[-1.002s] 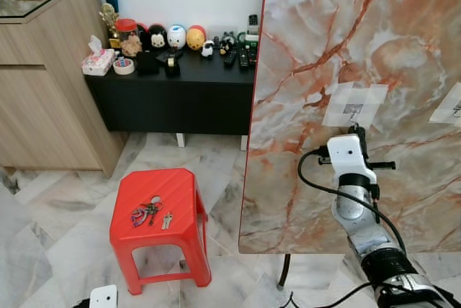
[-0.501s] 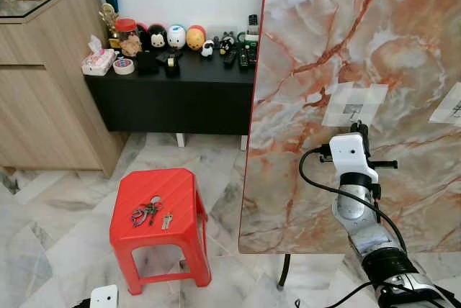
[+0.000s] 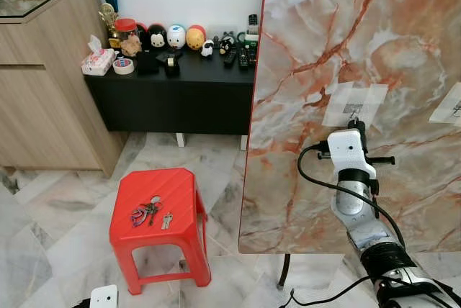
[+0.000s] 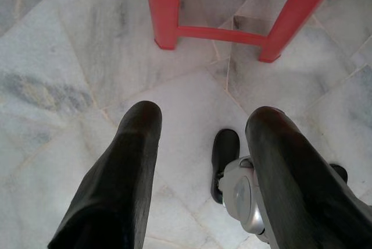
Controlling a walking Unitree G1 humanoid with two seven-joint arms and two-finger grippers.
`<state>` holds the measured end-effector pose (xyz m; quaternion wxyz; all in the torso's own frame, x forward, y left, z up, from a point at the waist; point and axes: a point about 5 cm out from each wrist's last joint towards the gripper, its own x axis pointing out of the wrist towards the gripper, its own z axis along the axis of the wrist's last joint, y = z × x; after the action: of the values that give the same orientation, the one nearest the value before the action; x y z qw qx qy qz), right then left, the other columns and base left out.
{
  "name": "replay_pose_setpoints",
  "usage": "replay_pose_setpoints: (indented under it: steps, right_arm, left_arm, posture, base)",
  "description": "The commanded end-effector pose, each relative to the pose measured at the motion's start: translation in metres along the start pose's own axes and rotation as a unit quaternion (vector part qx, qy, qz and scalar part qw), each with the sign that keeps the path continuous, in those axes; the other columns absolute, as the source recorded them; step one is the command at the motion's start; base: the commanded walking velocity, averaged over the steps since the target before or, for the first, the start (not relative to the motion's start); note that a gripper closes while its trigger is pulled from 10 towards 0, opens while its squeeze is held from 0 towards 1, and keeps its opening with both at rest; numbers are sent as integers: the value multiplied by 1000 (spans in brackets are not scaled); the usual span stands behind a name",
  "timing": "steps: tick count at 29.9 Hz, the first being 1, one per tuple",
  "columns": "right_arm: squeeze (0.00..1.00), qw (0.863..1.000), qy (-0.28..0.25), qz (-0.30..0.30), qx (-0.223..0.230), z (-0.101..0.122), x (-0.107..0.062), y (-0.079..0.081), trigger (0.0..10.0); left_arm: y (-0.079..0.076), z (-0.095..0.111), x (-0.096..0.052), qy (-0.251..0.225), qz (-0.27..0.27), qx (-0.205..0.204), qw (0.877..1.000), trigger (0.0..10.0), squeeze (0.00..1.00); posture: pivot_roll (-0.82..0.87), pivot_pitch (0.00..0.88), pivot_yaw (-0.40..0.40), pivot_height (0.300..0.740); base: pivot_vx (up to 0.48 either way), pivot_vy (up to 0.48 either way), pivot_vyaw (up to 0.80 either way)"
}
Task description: Hang keys on a hook
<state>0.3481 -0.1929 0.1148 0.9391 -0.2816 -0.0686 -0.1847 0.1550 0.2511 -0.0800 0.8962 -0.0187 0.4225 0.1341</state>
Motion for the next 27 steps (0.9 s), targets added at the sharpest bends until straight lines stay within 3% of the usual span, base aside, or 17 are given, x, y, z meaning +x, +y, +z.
replay_pose_setpoints:
  steps: [1, 27]
  right_arm:
    - [0, 1000, -6, 2, -1, 5, 6, -3, 10000]
    - [0, 999, -10, 45, -25, 5, 4, 9, 10000]
  left_arm:
    - [-1, -4, -1, 9, 0, 1, 1000, 10000, 0]
    - [-4, -4, -1, 7, -3, 1, 1000, 10000, 0]
  posture:
    - [33, 0, -50, 740]
    - [30, 0, -52, 740]
  base:
    - [0, 0, 0]
    - [0, 0, 0]
